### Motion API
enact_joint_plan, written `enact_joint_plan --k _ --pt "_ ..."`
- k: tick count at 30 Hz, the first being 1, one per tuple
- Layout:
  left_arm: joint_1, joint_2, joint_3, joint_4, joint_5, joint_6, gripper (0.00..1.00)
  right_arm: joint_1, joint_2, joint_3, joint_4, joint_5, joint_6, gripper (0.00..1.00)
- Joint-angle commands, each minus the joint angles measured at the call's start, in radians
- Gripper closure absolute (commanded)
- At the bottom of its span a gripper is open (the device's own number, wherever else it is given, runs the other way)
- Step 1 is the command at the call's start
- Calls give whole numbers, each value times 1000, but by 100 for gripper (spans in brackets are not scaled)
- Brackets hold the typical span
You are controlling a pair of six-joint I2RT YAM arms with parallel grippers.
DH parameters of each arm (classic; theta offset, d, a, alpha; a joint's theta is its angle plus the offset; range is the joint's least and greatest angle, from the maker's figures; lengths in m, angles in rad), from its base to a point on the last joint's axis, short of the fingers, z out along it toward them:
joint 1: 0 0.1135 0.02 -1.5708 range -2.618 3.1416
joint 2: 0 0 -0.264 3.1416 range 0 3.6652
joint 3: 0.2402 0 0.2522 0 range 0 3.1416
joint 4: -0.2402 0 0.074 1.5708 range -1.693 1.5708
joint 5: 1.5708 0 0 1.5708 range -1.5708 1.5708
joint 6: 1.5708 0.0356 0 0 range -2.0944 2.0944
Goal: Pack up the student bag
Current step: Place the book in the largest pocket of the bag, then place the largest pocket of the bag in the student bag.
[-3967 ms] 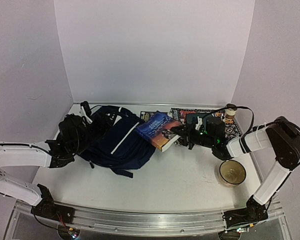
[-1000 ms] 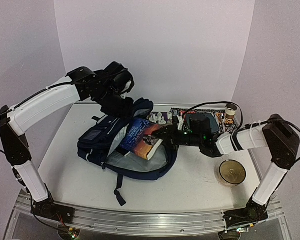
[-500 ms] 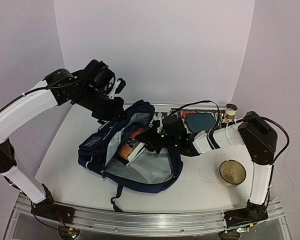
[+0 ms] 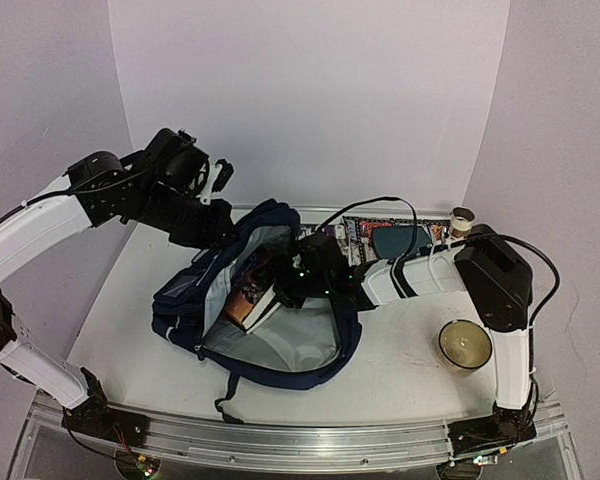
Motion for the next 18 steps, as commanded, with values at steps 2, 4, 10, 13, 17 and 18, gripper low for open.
enact_joint_plan --k 2,4,10,13,17,18 --pt "-3 -70 0 174 -83 -12 100 14 -161 3 -63 31 -156 27" --pt "0 -64 -7 173 -99 -6 100 13 -198 -22 -106 37 -193 12" --pt "24 -42 -48 168 -137 16 100 13 -280 -50 -242 -19 -298 2" --pt "47 -25 -107 135 -178 30 100 11 -343 -75 -333 -8 -375 2" --pt "79 -15 -207 95 -219 45 100 1 -456 -133 -416 27 -472 2" --pt "84 -14 -229 84 -232 46 100 -6 -486 -150 -425 33 -498 2"
